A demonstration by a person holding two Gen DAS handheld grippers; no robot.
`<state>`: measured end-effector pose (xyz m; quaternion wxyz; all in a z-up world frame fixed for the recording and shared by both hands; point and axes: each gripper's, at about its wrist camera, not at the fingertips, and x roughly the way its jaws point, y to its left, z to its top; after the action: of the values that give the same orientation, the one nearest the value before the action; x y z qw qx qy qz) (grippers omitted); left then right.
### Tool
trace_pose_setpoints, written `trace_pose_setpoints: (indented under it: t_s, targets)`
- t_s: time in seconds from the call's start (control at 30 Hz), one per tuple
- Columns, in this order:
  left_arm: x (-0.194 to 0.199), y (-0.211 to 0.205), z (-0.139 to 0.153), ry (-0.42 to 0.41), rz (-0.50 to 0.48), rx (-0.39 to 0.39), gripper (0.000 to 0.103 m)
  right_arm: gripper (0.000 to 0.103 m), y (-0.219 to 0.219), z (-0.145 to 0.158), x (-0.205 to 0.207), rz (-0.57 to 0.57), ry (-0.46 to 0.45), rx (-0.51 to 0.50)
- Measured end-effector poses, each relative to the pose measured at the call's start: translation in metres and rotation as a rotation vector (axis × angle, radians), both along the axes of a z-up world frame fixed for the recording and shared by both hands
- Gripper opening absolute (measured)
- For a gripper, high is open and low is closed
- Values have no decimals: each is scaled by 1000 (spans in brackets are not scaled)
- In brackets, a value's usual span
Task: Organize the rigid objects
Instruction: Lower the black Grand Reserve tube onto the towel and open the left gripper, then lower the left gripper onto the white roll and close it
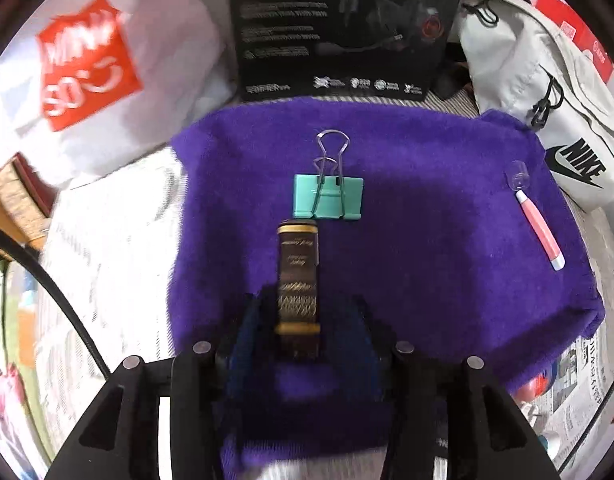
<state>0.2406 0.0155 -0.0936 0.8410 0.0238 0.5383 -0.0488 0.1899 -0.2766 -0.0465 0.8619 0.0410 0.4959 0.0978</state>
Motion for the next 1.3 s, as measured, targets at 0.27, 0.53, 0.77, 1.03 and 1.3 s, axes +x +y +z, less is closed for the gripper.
trace_pose_setpoints:
  t_s: [0.27, 0.53, 0.77, 1.03, 1.3]
  targets:
    - [-67, -10, 39, -49, -41, -76, 45, 47, -11, 14, -32, -18, -15, 38]
    - [-141, -45, 36, -33, -149, -138, 51, 47, -17, 22, -66, -21, -19, 67]
    - [-166, -64, 19, 5, -210, -159, 51, 47, -20, 29, -82, -26, -31, 61]
    - [-169, -79, -3, 47, -273, -134, 51, 48, -37, 31, -96, -60, -28, 38]
    - [-165, -85, -7, 60, -323, -129, 29, 48, -44, 20, -97, -80, 5, 30]
